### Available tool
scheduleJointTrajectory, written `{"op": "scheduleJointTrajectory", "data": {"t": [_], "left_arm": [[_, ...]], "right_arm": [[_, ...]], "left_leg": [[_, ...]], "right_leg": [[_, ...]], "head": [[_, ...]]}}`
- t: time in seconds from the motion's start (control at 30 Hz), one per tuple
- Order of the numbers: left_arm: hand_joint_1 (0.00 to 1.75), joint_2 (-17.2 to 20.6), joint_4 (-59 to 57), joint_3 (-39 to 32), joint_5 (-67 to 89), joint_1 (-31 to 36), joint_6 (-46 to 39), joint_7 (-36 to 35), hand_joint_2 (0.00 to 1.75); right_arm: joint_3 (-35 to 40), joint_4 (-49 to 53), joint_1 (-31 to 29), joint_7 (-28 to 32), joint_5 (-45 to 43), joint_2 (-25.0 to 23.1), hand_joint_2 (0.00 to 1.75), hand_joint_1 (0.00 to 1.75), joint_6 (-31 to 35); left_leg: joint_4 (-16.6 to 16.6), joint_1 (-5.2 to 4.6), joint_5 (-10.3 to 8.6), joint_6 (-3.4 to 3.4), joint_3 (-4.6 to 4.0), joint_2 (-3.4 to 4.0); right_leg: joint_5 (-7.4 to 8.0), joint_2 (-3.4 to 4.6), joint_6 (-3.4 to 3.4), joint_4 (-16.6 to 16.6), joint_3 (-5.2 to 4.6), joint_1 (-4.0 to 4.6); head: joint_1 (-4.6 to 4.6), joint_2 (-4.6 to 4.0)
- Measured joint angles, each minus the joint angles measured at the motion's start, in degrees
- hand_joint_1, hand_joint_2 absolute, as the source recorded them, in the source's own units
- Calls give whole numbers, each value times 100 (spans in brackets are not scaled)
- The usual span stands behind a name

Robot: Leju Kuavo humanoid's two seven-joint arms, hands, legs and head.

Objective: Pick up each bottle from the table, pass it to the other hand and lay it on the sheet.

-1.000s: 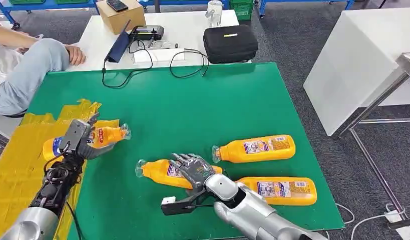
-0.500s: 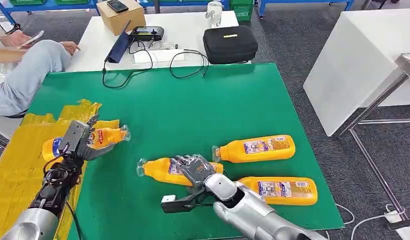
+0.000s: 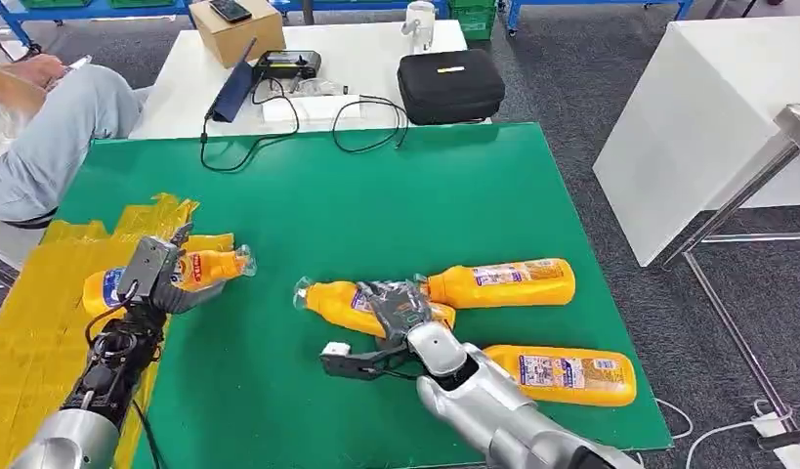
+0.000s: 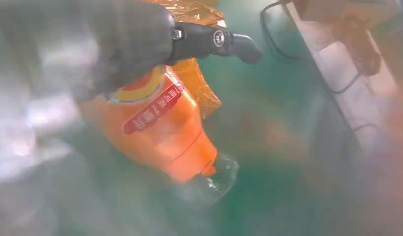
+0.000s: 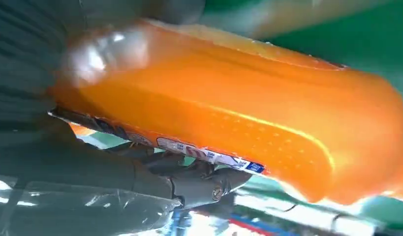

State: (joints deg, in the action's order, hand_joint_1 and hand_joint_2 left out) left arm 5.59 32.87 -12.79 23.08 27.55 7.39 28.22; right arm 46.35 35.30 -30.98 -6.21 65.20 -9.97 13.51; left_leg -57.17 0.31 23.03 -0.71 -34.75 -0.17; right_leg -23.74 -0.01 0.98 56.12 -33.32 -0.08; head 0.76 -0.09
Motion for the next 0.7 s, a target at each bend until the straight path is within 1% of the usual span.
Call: {"op": "scheduleJointTrajectory", "data": {"t": [0.23,0.43,0.57,0.7], "left_arm": [[0,-85,4,0,0,10,26,0,175],[0,-190,2,33,15,58,44,-11,175],[0,-275,-2,83,15,84,35,-28,175],[0,-358,-20,153,13,133,-28,-44,175]], "right_arm": [[-373,-122,1,26,7,-116,175,175,113],[-764,-181,38,293,-135,-196,175,175,554],[-1086,-177,139,669,-359,-254,175,175,1034],[-1554,92,370,1516,-1004,-350,175,175,1537]], "left_leg": [[-1,-2,0,0,-4,-1],[-2,-2,0,0,-15,-1],[-3,-2,0,0,-19,-1],[-3,-1,0,0,-27,-1]], "right_leg": [[0,0,0,0,-3,0],[0,0,0,0,-14,-1],[0,1,1,0,-19,-1],[0,0,1,0,-27,0]], "head": [[0,0],[-2,0],[-2,0],[-2,0]]}}
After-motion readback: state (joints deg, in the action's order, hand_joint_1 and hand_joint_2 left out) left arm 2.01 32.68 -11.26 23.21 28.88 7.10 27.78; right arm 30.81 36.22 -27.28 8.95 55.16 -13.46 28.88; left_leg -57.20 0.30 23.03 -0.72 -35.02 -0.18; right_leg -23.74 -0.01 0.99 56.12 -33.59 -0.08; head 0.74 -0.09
